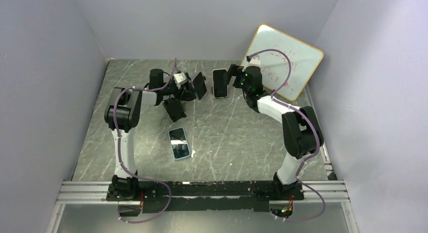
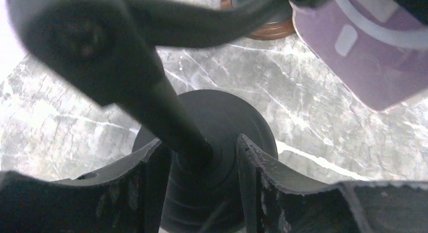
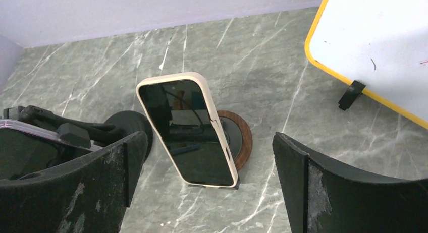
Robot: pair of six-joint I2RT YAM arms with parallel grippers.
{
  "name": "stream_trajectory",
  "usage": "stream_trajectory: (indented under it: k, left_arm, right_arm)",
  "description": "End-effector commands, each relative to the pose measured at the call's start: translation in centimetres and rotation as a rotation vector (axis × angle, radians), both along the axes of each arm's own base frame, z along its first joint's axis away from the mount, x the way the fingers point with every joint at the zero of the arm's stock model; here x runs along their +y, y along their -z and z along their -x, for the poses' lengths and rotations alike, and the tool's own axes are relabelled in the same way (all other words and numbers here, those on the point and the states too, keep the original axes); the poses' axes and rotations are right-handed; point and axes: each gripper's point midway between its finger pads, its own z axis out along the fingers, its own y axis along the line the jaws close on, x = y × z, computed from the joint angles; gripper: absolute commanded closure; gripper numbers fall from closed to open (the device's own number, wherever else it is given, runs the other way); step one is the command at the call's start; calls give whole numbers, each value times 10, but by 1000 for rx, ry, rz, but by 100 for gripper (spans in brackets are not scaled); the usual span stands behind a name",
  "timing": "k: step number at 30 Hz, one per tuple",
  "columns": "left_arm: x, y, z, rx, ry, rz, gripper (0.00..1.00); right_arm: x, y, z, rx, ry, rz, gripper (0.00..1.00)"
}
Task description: Place the phone on the phone stand
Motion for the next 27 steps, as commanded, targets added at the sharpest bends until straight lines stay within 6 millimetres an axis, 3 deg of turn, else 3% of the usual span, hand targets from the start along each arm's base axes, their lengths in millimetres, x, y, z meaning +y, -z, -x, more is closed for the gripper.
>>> stream_trajectory:
  k: [1,10,17,22,27]
  left_arm:
    - [13,-33,-8,-83,-130,99,41]
    - [30,-63,3,-175,-348,301,47]
    - [21,-88,13,-237,-328,425,50]
    - [11,-92,15,-266,-350,431,51]
    - [16,-93,8,-292,-443,420,53]
  right_arm:
    - [-2,-15,-1,-36,-2,-26,0]
    - [-2,-13,1,-34,-5,-26,0]
    - [-3,-8,1,-26,-1,-19,0]
    - [-3,-8,2,-31,-2,-24,0]
    - [-3,-6,2,-29,-6,-23,0]
